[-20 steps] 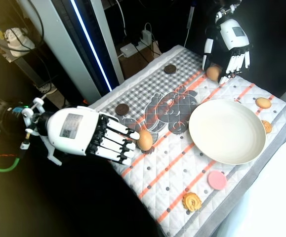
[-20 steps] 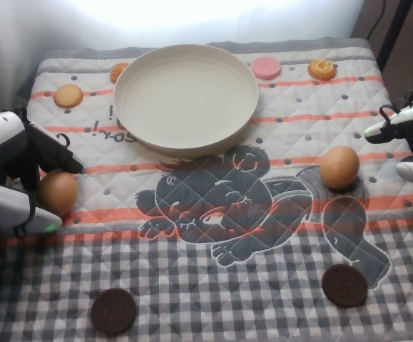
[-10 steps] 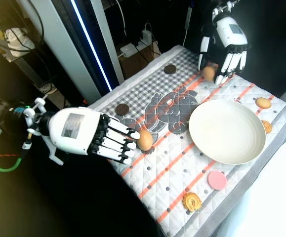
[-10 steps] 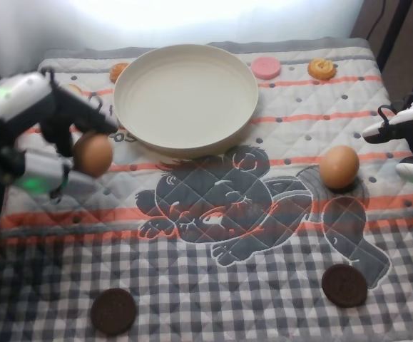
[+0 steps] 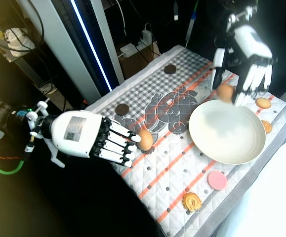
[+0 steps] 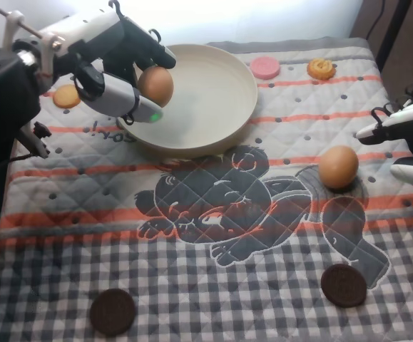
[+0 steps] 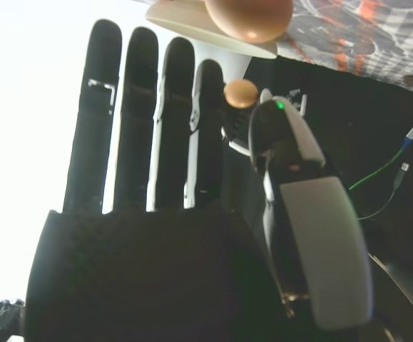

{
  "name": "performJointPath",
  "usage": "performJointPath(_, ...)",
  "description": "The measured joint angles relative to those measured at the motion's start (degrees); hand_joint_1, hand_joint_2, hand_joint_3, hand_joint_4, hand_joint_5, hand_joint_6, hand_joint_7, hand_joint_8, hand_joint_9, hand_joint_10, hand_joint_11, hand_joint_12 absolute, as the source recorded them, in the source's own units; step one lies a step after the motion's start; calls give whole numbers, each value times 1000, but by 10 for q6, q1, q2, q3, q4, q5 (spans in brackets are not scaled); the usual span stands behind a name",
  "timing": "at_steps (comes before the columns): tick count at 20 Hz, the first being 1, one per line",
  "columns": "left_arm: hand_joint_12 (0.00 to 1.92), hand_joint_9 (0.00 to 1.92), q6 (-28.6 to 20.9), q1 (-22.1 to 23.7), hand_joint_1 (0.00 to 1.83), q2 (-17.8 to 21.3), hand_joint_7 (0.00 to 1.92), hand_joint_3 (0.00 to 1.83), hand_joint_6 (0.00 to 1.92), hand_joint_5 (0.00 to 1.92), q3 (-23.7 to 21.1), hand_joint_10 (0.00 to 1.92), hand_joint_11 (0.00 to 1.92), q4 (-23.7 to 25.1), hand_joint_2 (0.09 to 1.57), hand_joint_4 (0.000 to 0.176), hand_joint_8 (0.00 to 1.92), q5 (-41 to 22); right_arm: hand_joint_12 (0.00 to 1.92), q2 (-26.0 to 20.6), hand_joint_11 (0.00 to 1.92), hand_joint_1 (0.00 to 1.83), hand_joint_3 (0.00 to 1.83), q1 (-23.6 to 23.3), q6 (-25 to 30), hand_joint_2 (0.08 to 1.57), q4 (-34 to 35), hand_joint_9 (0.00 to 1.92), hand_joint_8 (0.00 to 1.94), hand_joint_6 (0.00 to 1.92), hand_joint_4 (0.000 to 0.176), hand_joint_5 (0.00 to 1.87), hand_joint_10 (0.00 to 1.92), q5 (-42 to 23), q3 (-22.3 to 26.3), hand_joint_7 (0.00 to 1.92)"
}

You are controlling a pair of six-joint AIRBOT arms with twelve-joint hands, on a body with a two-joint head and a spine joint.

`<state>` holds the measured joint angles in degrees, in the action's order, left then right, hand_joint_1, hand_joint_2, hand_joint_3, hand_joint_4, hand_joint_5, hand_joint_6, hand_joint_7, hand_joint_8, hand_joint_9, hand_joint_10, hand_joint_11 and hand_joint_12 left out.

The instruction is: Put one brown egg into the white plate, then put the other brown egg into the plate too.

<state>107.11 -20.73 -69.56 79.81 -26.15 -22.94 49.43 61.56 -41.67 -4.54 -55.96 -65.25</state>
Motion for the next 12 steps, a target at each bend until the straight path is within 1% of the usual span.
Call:
performJointPath(1, 1413, 609, 0, 0, 945, -7, 783, 1, 7, 743, 12, 741, 322, -6, 916, 86, 182, 13, 490, 1, 639, 490, 4, -3, 0, 1377, -3, 847, 2, 1, 0, 723, 1, 2, 0, 882)
performJointPath(2, 1372, 514, 0, 0, 890, -12, 648, 0, 1, 563, 18, 444, 161, -15, 903, 130, 45, 25, 498, 3, 656, 488, 2, -10, 0, 1375, -10, 857, 6, 3, 8, 729, 5, 3, -1, 891)
performJointPath(3, 1372, 514, 0, -1, 890, -12, 648, 0, 1, 563, 18, 444, 161, -15, 903, 130, 45, 26, 498, 3, 656, 488, 2, -10, 0, 1375, -11, 857, 6, 3, 8, 729, 5, 3, -1, 891)
performJointPath(4, 1192, 463, 0, -2, 844, -12, 475, 0, 0, 402, 18, 97, 46, -17, 899, 153, 1, 29, 502, 3, 660, 488, 2, -14, 0, 1376, -13, 861, 5, 1, 11, 727, 5, 1, -1, 893)
performJointPath(5, 1192, 463, 0, -2, 844, -12, 475, 0, 0, 402, 18, 97, 46, -18, 899, 153, 1, 30, 502, 4, 660, 488, 2, -14, 0, 1376, -13, 861, 5, 1, 11, 727, 5, -2, -1, 893)
performJointPath(6, 1095, 410, 0, -2, 838, -13, 401, 0, 0, 363, 18, 19, 2, -20, 900, 157, 0, 29, 495, 4, 651, 490, 6, -14, 0, 1387, -14, 857, 2, 1, 16, 721, 3, -3, -1, 882)
performJointPath(7, 1095, 410, 0, -2, 838, -13, 401, 0, 0, 363, 17, 19, 2, -20, 900, 157, 0, 28, 495, 4, 651, 490, 6, -14, 0, 1387, -14, 857, 2, 1, 16, 721, 3, -1, -1, 882)
performJointPath(8, 1058, 392, -13, -4, 837, -12, 376, 0, 0, 347, 14, 7, 0, -13, 890, 164, 1, 25, 482, 4, 645, 507, 3, -14, 0, 1391, -13, 849, 1, 1, 18, 720, 0, 0, -1, 881)
performJointPath(9, 948, 351, -40, -10, 841, -7, 321, 0, 0, 268, 2, 0, 0, 3, 887, 175, 0, 18, 478, 5, 641, 529, 0, -14, 0, 1388, -13, 838, 1, 1, 19, 724, 0, 1, -1, 882)
performJointPath(10, 796, 278, -69, -16, 830, 2, 242, 0, 4, 205, -13, 0, 0, 24, 873, 176, 3, 12, 467, 5, 621, 508, 0, -19, 0, 1377, -15, 812, 0, 0, 23, 709, 0, 3, -1, 862)
performJointPath(11, 796, 278, -104, -23, 830, 13, 242, 0, 4, 205, -27, 0, 0, 47, 873, 176, 3, 3, 467, 5, 621, 508, 0, -22, 0, 1377, -14, 812, 0, 0, 23, 709, 0, 4, -1, 862)
performJointPath(12, 403, 100, -174, -41, 784, 39, 83, 0, 3, 94, -51, 3, 0, 91, 819, 176, 5, -21, 435, 5, 577, 400, 0, -29, 0, 1354, -15, 787, 0, 0, 24, 665, 0, 1, -1, 802)
